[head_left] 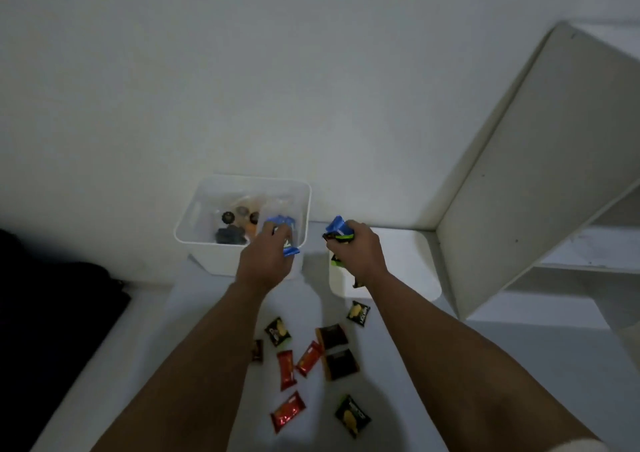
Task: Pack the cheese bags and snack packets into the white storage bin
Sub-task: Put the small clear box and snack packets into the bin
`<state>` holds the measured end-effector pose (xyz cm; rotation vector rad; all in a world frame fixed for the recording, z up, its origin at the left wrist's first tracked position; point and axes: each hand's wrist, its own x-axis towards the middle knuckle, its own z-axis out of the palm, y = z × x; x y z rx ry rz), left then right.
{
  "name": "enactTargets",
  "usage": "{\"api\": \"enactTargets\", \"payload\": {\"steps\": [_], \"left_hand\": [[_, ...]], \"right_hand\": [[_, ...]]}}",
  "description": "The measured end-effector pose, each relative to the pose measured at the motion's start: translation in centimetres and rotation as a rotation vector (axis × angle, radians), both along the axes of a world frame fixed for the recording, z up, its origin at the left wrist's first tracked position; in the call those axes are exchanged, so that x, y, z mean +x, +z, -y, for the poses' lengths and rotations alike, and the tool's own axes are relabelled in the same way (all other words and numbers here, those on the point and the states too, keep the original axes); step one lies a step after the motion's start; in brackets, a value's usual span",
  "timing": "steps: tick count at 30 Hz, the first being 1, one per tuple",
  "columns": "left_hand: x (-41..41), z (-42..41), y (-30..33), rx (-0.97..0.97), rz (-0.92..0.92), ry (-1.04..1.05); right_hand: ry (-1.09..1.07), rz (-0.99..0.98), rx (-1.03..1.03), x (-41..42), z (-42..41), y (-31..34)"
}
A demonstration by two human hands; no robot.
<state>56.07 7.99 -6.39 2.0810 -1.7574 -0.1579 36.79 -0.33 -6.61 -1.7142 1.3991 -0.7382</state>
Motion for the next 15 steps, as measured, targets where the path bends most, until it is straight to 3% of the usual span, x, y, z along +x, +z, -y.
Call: {"api": "enactTargets", "payload": {"steps": [4,7,15], "left_hand": [[7.1,2.3,3.2,0.032,0.021,0.104],[12.3,4.1,3.4,0.165,0.002,0.125],[21.4,9.6,-1.7,0.461,-0.039,0.048]], "right_hand": [[0.047,0.061,0.001,7.8,2.5,2.9],[0.062,0.093,0.046,13.7,3.4,3.8],[0.029,0.132,0.175,26.6,6.1,-2.0]]}}
